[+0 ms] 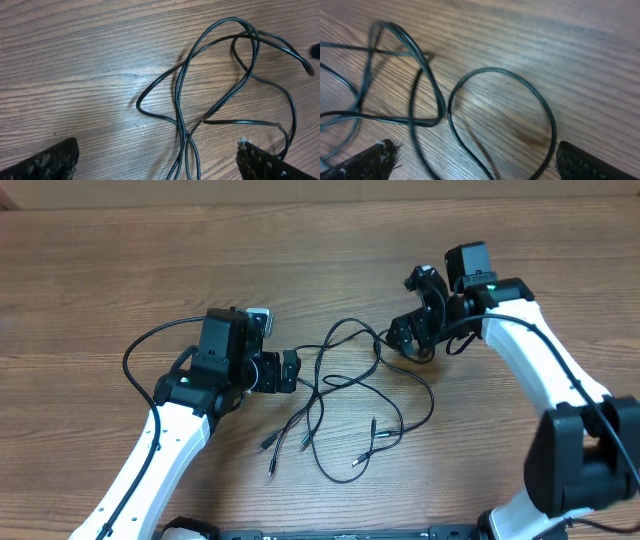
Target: Untangle cables
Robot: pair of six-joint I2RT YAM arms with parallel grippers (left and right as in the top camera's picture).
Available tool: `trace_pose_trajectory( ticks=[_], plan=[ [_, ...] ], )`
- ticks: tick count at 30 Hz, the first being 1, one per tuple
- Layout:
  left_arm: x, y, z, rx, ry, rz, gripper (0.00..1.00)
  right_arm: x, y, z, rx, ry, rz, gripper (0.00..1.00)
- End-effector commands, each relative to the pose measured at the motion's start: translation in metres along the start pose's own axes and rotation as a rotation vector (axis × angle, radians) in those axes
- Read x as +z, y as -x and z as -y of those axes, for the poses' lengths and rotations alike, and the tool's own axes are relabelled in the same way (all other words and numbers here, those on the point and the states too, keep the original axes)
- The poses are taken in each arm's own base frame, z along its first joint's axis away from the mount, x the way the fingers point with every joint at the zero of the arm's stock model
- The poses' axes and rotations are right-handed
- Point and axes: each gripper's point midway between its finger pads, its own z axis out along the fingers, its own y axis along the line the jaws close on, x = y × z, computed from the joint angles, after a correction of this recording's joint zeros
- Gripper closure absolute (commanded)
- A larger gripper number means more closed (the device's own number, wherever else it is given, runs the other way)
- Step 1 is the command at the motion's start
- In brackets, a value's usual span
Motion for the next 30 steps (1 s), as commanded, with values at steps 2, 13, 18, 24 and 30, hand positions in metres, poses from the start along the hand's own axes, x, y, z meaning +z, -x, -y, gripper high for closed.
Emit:
trace_pose_trajectory(
  ticks=[2,13,18,24,30],
  plan=[
    [-0.001,0.003,0.003,0.020,-0.012,0.004,0.00,0.015,0.000,-0.011,-0.031,0.067,-0.018,0.01],
    [-0.001,0.003,0.003,0.019,-0.012,0.004,0.00,0.029,-0.008,-0.065,-0.208,0.178,-0.072,0.41],
    [-0.001,0.003,0.003,0.020,-0.012,0.004,0.00,0.030,-0.016,-0.071,-0.212,0.184,-0.105,0.48],
    [-0.001,0.003,0.003,0.019,-0.012,0.004,0.00,0.028,-0.026,-0.072,-0.229,0.192,-0.145,0.89],
    [-0.001,0.003,0.003,0.019,-0.012,0.004,0.00,0.027,-0.033,-0.074,-0.217,0.203,-0.174,0.96]
  ],
)
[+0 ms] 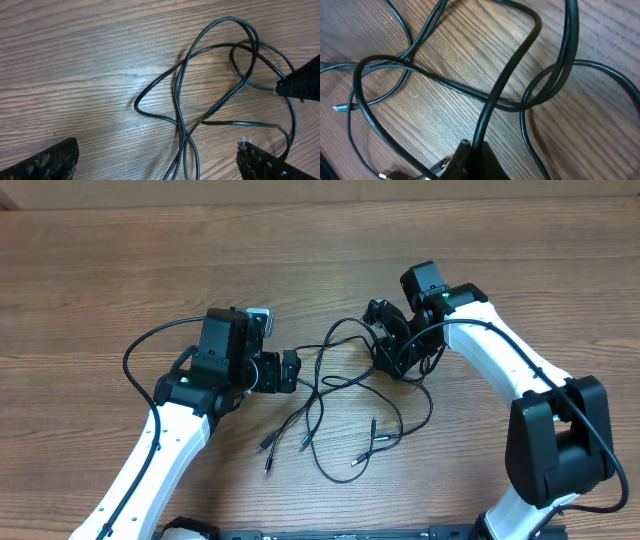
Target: Untangle cables
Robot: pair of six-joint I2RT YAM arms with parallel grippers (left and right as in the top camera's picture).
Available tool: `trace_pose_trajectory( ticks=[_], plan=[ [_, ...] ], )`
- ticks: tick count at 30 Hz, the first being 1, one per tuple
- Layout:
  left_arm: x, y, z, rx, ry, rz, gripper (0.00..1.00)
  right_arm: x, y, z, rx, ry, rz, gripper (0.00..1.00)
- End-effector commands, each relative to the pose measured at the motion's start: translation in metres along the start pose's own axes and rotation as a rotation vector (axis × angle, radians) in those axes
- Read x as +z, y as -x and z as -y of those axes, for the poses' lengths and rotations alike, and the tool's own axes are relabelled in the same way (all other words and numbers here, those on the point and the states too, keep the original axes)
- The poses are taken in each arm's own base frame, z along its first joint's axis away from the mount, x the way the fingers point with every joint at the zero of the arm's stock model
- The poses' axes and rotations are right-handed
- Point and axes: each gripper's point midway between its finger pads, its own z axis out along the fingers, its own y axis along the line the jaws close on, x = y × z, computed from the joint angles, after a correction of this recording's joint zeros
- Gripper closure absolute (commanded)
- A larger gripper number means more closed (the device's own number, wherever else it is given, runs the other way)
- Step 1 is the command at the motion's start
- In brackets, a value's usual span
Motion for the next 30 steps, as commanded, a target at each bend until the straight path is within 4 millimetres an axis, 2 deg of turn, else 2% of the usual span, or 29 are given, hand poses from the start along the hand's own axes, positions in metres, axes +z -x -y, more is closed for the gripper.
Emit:
trace_pose_trajectory(
  ticks=[1,3,6,9,12,16,17,19,22,25,26,27,28,30],
  plan=[
    [-0.001,0.003,0.003,0.020,-0.012,0.004,0.00,0.001,-0.002,-0.002,-0.001,0.016,-0.014,0.96],
    [-0.001,0.003,0.003,0.019,-0.012,0.004,0.01,-0.002,-0.004,-0.004,0.020,0.020,-0.026,0.96],
    [-0.001,0.003,0.003,0.019,-0.012,0.004,0.00,-0.021,0.001,0.000,0.040,-0.014,-0.043,0.96],
    [-0.001,0.003,0.003,0.019,-0.012,0.004,0.00,-0.074,0.018,0.015,0.160,-0.191,-0.050,0.96],
    [-0.001,0.003,0.003,0.019,-0.012,0.004,0.00,-0.129,0.039,0.015,0.215,-0.300,0.012,0.96],
    [-0.001,0.003,0.003,0.020,-0.012,0.004,0.00,-0.200,0.079,-0.003,0.239,-0.344,0.223,0.96],
    [-0.001,0.003,0.003,0.020,-0.012,0.004,0.00,-0.209,0.085,-0.005,0.242,-0.349,0.257,0.96],
    [-0.001,0.003,0.003,0.019,-0.012,0.003,0.00,-0.266,0.113,-0.021,0.235,-0.376,0.461,0.96],
    [-0.001,0.003,0.003,0.019,-0.012,0.004,0.00,-0.325,0.134,-0.041,0.210,-0.396,0.670,0.96],
    [-0.001,0.003,0.003,0.019,-0.012,0.004,0.00,-0.374,0.140,-0.057,0.167,-0.436,0.827,0.96],
    [-0.001,0.003,0.003,0.019,-0.012,0.004,0.01,-0.390,0.139,-0.059,0.179,-0.467,0.877,0.96],
    [-0.001,0.003,0.003,0.020,-0.012,0.003,0.01,-0.397,0.138,-0.059,0.189,-0.484,0.900,0.96],
    [-0.001,0.003,0.003,0.020,-0.012,0.003,0.00,-0.418,0.133,-0.058,0.206,-0.545,0.954,0.96],
    [-0.001,0.003,0.003,0.020,-0.012,0.003,0.00,-0.441,0.125,-0.054,0.235,-0.634,1.008,0.96]
  ],
)
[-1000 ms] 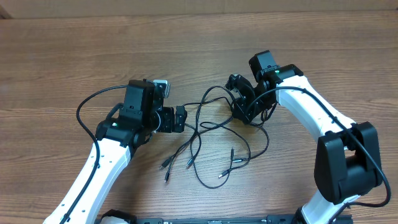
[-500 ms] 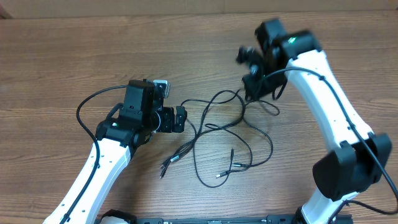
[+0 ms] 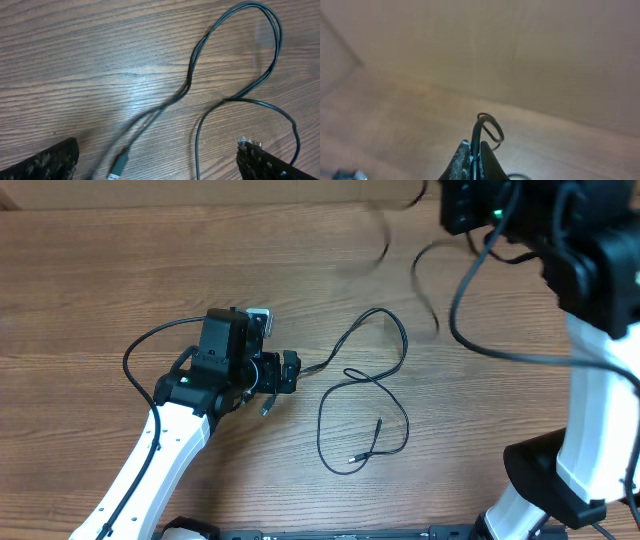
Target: Untangle cables
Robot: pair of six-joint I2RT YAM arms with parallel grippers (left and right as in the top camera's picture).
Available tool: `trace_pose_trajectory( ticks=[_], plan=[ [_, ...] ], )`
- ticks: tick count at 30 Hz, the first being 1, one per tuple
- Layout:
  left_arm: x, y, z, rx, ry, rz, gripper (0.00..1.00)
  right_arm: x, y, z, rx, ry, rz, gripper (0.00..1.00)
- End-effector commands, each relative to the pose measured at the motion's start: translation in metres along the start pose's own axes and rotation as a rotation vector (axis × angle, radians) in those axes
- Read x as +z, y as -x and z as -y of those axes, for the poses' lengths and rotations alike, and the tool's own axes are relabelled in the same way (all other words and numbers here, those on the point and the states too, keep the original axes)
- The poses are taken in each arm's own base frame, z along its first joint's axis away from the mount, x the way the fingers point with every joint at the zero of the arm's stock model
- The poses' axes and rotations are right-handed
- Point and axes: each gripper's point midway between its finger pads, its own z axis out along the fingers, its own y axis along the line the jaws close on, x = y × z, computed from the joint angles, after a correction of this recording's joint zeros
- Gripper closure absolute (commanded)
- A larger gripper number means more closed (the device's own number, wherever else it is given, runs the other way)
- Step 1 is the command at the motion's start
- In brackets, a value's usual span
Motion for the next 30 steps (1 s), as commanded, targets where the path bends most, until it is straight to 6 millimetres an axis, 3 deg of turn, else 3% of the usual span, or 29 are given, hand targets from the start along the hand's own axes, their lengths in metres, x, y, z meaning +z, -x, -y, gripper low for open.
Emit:
trace_pose_trajectory(
  ticks=[1,5,11,17,20,21,30],
  plan=[
    [-0.001,0.004,0.003,0.020,-0.012,0.006,0.00,-0.035,0.026,0.034,0.037,-0.196,0.126,0.96],
    [-0.001,0.004,0.003,0.019,-0.012,0.006,0.00,-0.056,0.034,0.065,0.052,-0.389,0.174,0.96],
    [-0.001,0.004,0.003,0.019,-0.012,0.006,0.00,-0.074,0.023,0.110,0.157,-0.609,0.170,0.96],
    [-0.001,0.004,0.003,0.020,-0.012,0.006,0.01,-0.094,-0.017,0.163,0.476,-0.769,0.134,0.96],
    [-0.001,0.004,0.003,0.020,-0.012,0.006,0.01,-0.111,-0.028,0.192,0.535,-0.857,0.132,0.96],
    [-0.001,0.004,0.003,0.020,-0.012,0.005,0.00,-0.127,-0.037,0.216,0.567,-0.933,0.124,0.96],
    [-0.001,0.004,0.003,0.020,-0.012,0.005,0.00,-0.207,-0.086,0.301,0.758,-1.175,0.114,0.96]
  ],
)
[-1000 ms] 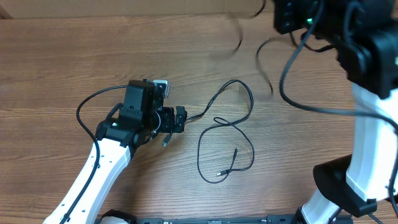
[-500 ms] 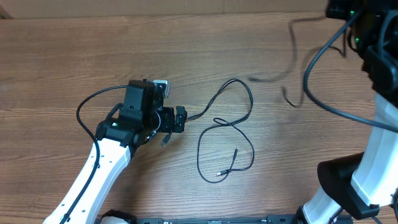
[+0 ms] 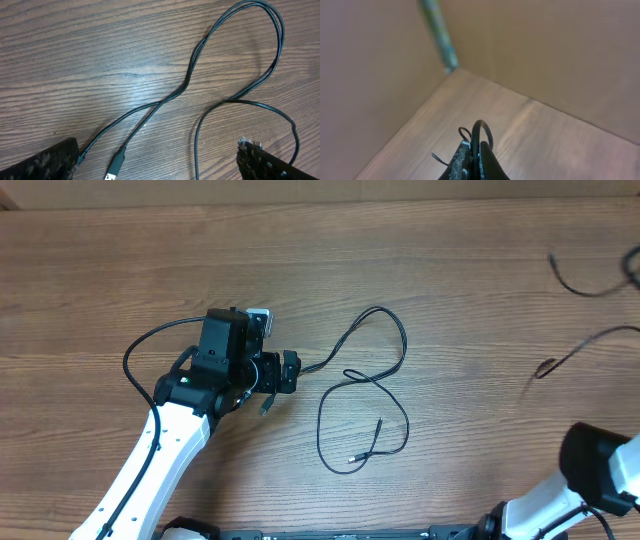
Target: Untangle cables
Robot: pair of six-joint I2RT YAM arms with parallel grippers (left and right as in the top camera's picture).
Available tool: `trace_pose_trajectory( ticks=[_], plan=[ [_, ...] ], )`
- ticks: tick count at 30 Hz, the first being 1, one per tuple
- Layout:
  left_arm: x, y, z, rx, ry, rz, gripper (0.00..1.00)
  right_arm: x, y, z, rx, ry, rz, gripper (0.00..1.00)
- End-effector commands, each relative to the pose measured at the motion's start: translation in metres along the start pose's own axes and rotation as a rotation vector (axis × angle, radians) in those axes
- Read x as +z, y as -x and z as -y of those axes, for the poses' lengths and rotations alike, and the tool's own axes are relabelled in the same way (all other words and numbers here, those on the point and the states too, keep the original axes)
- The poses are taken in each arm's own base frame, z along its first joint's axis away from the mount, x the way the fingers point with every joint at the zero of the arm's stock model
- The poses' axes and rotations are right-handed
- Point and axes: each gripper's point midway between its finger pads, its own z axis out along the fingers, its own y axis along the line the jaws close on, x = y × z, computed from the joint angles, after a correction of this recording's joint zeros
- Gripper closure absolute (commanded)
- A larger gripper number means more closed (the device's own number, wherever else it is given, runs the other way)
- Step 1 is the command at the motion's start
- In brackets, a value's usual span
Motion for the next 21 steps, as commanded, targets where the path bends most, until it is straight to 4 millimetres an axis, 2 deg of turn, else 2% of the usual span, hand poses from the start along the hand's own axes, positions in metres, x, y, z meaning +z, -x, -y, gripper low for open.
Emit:
trace_pose_trajectory(
  ticks=[1,3,6,10,12,13,15,20,21],
  plan=[
    [-0.001,0.004,0.003,0.020,-0.012,0.005,0.00,0.009,0.017,0.048,0.112,-0.066,0.012,0.96],
    [-0.001,0.004,0.003,0.020,-0.012,0.005,0.00,0.018,0.020,0.072,0.156,-0.104,-0.007,0.96],
    [-0.001,0.004,0.003,0.020,-0.012,0.005,0.00,0.033,0.016,0.099,0.209,-0.131,-0.060,0.96],
    [-0.001,0.004,0.003,0.020,-0.012,0.005,0.00,0.064,0.001,0.143,0.277,-0.226,-0.152,0.96],
    [-0.001,0.004,0.003,0.020,-0.012,0.005,0.00,0.080,-0.008,0.159,0.303,-0.255,-0.199,0.96],
    [-0.001,0.004,0.003,0.019,-0.012,0.005,0.00,0.091,-0.016,0.166,0.320,-0.259,-0.231,0.96],
    [-0.001,0.004,0.003,0.020,-0.012,0.005,0.00,0.124,-0.042,0.183,0.379,-0.245,-0.335,0.96],
    [-0.001,0.004,0.003,0.020,-0.012,0.005,0.00,0.171,-0.096,0.208,0.489,-0.202,-0.493,0.96],
    [-0.001,0.004,0.003,0.020,-0.012,0.005,0.01,0.175,-0.102,0.210,0.501,-0.194,-0.506,0.96]
  ],
)
